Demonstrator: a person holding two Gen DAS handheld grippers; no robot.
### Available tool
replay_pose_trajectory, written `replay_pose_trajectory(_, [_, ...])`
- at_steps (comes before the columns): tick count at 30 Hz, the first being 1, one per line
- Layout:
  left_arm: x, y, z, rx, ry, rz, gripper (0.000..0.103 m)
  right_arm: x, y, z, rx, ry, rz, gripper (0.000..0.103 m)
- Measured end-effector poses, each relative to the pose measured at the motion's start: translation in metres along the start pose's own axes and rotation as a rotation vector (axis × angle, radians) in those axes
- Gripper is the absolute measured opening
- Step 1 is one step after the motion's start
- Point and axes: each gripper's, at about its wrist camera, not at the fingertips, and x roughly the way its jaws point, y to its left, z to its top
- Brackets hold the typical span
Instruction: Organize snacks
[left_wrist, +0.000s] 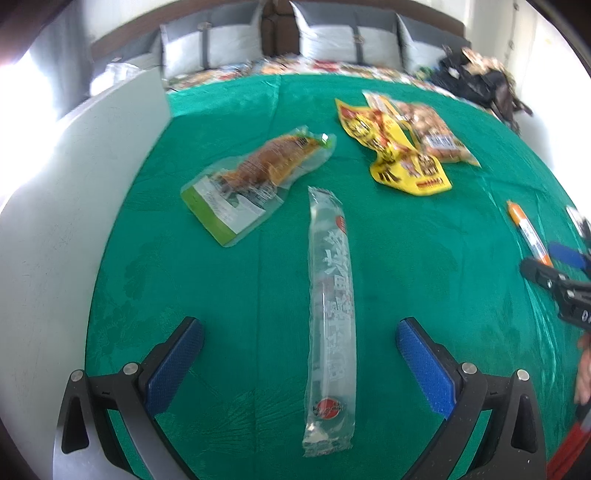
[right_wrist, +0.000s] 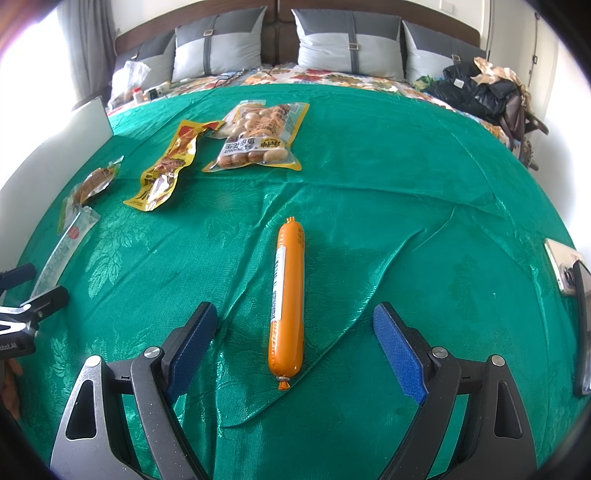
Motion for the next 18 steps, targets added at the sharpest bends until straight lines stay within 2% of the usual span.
replay_pose_trajectory(2, [0.001, 0.002, 0.006, 0.035, 0.075, -0.024, 0.102, 0.001, -0.004, 0.008, -0.022, 0.073, 0.037, 0.092])
replay_pose_trajectory(4, [-0.001, 0.005, 0.010, 0.033, 0.106, -0.059, 0.100, 0.002, -0.018, 0.020, 0.060, 0.162, 0.105, 0.089])
replay_pose_trajectory(6, [-0.003, 0.003, 0.014, 0.026, 0.108, -0.068, 0.093, 0.002, -0.030, 0.032, 0.168, 0.226, 0.175, 0.088])
replay_pose_trajectory(7, [-0.002, 0.000, 0.017, 0.028, 0.114, -0.068, 0.087, 0.003, -0.029, 0.038, 0.180, 0.252, 0.187, 0.088])
replay_pose_trajectory(9, [0.000, -0.006, 0.021, 0.040, 0.121, -0.040, 0.075, 0.010, -0.016, 0.049, 0.109, 0.308, 0.149, 0.086])
replay_pose_trajectory(10, [-0.001, -0.009, 0.022, 0.052, 0.113, -0.017, 0.062, 0.014, -0.008, 0.053, 0.063, 0.323, 0.120, 0.073])
replay_pose_trajectory(11, [-0.003, -0.011, 0.022, 0.056, 0.100, -0.022, 0.037, 0.018, 0.000, 0.054, 0.019, 0.338, 0.103, 0.061])
replay_pose_trajectory(12, [-0.005, -0.011, 0.023, 0.054, 0.092, -0.035, 0.024, 0.023, 0.007, 0.053, -0.015, 0.363, 0.075, 0.035])
replay_pose_trajectory(13, [-0.007, -0.010, 0.023, 0.045, 0.100, -0.042, 0.019, 0.022, 0.011, 0.054, -0.041, 0.345, 0.045, 0.023])
replay_pose_trajectory(14, [-0.010, -0.007, 0.022, 0.031, 0.095, -0.057, 0.018, 0.022, 0.012, 0.054, -0.032, 0.351, 0.043, 0.018])
replay_pose_trajectory(15, [-0.015, -0.002, 0.020, 0.013, 0.085, -0.086, 0.018, 0.019, 0.009, 0.053, 0.003, 0.345, 0.058, 0.017])
replay_pose_trajectory(18, [-0.038, 0.012, 0.011, -0.061, 0.047, -0.175, 0.018, -0.001, -0.008, 0.046, 0.162, 0.296, 0.192, 0.017])
